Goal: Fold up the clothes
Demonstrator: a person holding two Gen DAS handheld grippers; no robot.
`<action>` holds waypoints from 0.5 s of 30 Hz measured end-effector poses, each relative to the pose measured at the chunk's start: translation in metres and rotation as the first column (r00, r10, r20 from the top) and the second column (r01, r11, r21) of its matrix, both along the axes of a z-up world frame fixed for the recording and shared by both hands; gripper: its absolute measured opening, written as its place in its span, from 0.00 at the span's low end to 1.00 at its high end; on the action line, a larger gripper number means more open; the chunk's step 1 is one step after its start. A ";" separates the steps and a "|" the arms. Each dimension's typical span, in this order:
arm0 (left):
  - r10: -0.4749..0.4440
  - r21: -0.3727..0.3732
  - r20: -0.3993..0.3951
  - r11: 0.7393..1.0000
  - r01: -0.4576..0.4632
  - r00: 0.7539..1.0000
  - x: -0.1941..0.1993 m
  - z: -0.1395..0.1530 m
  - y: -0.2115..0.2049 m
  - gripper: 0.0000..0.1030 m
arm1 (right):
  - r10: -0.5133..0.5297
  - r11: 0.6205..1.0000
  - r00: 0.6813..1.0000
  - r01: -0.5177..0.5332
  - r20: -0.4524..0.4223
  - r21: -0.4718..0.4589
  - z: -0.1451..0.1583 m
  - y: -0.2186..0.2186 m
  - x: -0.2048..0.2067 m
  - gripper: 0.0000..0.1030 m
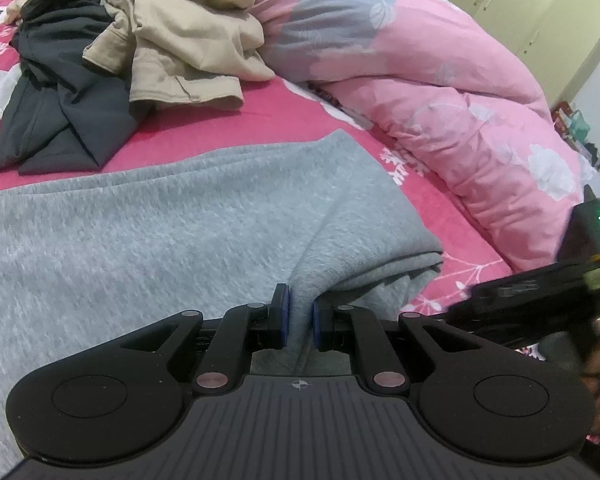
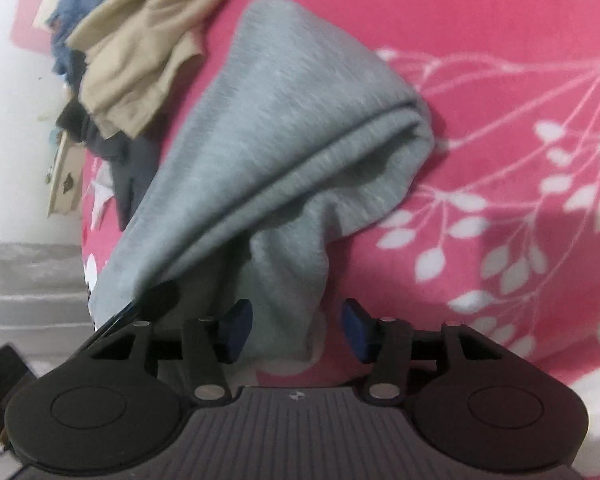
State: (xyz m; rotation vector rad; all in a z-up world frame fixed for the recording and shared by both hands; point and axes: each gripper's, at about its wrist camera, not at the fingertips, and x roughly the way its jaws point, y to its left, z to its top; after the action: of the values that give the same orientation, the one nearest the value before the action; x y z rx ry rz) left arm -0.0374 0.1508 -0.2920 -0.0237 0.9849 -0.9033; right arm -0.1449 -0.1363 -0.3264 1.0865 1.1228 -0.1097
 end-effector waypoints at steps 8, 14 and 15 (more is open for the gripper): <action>-0.002 -0.034 0.005 0.999 0.002 1.000 -0.002 0.006 0.006 0.09 | -0.363 0.862 0.911 0.248 0.196 0.442 -0.026 -0.006 -0.017 0.10; 0.014 -0.050 -0.008 0.999 -0.015 1.000 0.002 0.007 0.009 0.09 | -0.372 0.845 0.923 0.291 0.103 0.449 -0.053 -0.002 -0.005 0.09; 0.011 -0.051 -0.005 0.999 -0.011 1.000 0.001 0.007 0.009 0.09 | -0.352 0.865 0.925 0.263 0.144 0.427 -0.047 -0.001 0.000 0.09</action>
State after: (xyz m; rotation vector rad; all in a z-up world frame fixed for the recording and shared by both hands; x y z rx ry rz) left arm -0.0360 0.1598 -0.2852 -0.0750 0.9650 -0.9185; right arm -0.1447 -0.1375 -0.3732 1.6072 0.7784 -0.0099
